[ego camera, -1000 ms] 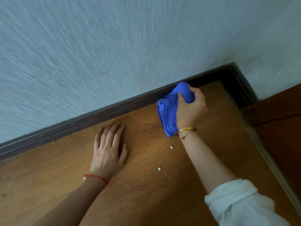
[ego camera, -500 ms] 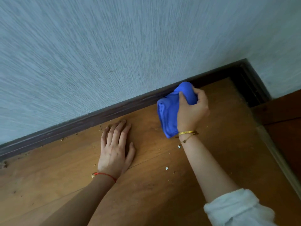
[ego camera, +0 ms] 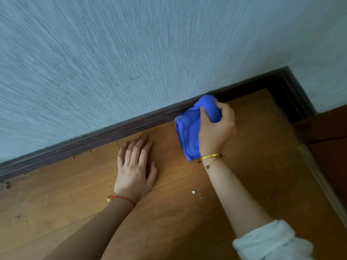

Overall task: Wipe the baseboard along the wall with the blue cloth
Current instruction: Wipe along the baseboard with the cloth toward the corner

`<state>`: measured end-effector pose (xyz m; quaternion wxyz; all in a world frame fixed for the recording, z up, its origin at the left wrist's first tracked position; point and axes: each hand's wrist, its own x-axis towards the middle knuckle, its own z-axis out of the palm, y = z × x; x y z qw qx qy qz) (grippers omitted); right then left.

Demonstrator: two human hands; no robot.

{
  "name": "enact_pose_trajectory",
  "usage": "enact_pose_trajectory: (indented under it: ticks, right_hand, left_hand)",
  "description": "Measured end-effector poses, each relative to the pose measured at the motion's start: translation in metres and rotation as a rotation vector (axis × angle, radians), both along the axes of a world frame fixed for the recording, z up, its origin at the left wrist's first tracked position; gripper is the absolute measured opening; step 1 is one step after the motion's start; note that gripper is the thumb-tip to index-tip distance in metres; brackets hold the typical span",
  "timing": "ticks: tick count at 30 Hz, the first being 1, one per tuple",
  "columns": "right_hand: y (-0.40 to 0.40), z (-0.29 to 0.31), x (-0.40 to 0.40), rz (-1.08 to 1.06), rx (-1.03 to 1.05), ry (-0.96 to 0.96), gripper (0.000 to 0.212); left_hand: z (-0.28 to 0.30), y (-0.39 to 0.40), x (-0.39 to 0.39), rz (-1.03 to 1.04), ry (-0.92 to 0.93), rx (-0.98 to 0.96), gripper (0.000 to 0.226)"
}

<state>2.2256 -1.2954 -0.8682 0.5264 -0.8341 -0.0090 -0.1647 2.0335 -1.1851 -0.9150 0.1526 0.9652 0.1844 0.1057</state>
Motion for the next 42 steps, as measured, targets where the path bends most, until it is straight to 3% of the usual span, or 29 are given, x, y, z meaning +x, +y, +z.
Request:
enact_pose_trajectory:
  ticks: [6, 13, 21, 27, 35, 42]
  right_hand:
    - [0.020, 0.002, -0.033, 0.207, -0.026, -0.044, 0.016]
    - [-0.014, 0.005, 0.021, -0.023, -0.004, 0.021, 0.020]
    - [0.001, 0.001, -0.010, 0.254, -0.112, -0.082, 0.017]
    - [-0.020, 0.006, 0.032, -0.064, -0.020, 0.008, 0.021]
    - [0.002, -0.002, -0.012, 0.246, -0.106, -0.112, 0.016]
    - [-0.015, -0.001, 0.025, -0.015, -0.039, 0.062, 0.025]
  left_hand:
    - [-0.002, 0.001, 0.000, -0.003, -0.001, 0.010, 0.057]
    - [0.000, 0.001, -0.001, -0.006, 0.027, -0.006, 0.057]
    - [-0.001, 0.001, -0.001, -0.010, 0.008, -0.002, 0.056]
    - [0.000, 0.001, -0.001, -0.005, 0.019, 0.006, 0.057]
    - [-0.001, 0.001, -0.001, -0.015, 0.013, 0.002, 0.056]
    - [0.001, 0.001, -0.001, -0.010, 0.028, 0.007, 0.057]
